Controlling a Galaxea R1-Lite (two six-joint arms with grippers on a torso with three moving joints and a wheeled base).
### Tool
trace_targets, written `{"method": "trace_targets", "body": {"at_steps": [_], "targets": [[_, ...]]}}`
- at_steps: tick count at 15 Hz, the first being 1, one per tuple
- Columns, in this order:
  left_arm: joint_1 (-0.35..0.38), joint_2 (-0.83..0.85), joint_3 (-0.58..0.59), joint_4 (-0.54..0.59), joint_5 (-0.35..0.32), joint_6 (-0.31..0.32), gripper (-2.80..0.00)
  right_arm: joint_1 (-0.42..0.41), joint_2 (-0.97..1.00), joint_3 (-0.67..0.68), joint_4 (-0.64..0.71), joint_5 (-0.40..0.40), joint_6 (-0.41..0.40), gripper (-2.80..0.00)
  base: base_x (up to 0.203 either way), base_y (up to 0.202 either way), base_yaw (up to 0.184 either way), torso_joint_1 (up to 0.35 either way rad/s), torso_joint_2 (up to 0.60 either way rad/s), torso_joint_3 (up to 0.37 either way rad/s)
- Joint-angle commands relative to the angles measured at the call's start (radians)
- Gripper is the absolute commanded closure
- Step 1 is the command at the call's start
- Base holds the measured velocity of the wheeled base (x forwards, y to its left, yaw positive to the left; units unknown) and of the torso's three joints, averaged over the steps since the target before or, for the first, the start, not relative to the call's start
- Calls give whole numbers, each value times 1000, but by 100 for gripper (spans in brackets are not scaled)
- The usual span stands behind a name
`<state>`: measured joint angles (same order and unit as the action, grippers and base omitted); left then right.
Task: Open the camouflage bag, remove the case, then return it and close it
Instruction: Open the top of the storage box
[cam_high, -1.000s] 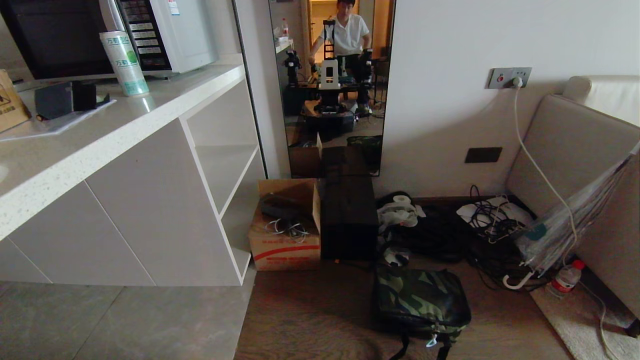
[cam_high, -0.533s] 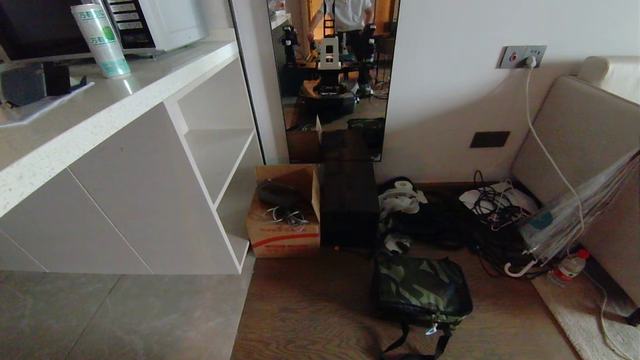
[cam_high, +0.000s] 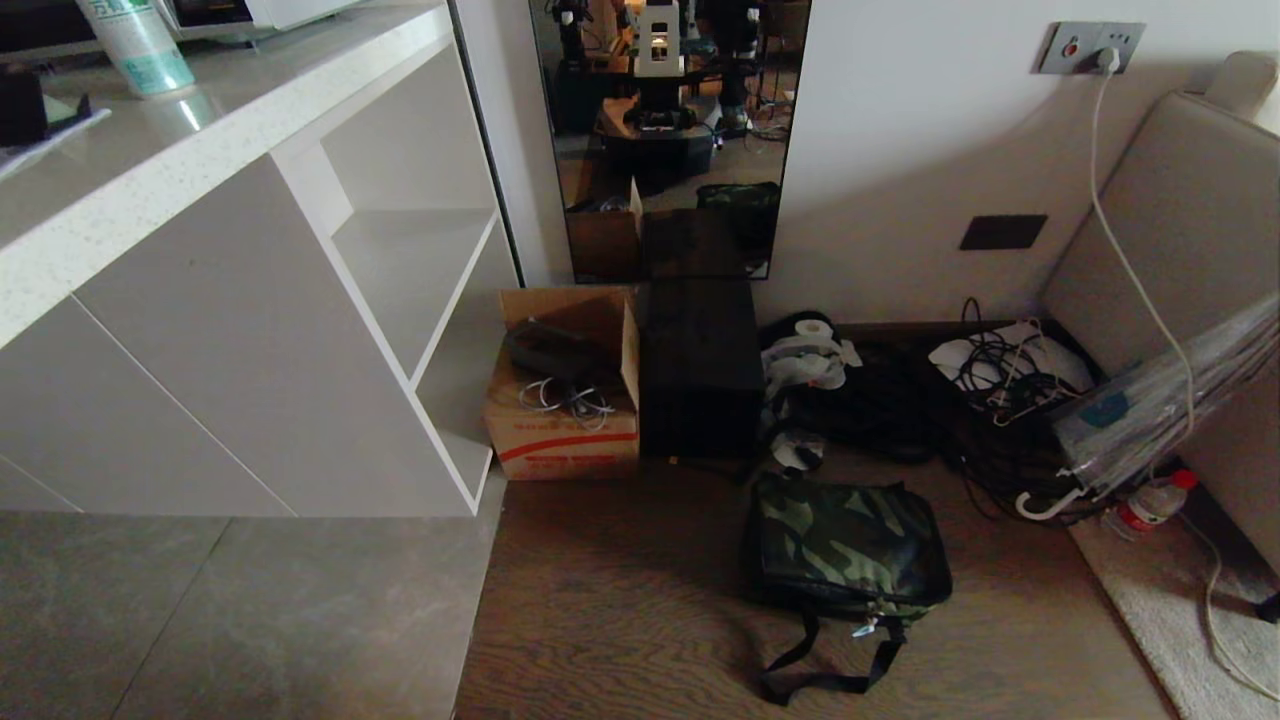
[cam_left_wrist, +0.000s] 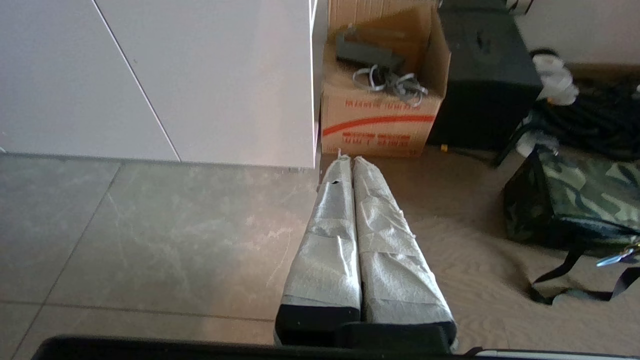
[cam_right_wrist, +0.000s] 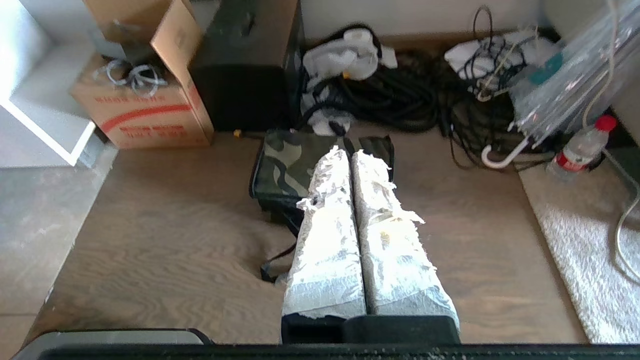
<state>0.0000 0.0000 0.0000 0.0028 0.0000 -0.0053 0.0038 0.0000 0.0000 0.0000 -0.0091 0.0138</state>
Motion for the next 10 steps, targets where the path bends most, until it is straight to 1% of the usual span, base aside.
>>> {"method": "trace_targets", "body": {"at_steps": [1, 10], "targets": [[0, 2, 0, 0, 0, 1, 0, 1, 2, 0, 0, 0, 0, 0, 0, 0, 0, 8, 4, -193], [0, 0, 0, 0, 0, 1, 0, -1, 2, 0, 0, 0, 0, 0, 0, 0, 0, 2, 2, -197]]}}
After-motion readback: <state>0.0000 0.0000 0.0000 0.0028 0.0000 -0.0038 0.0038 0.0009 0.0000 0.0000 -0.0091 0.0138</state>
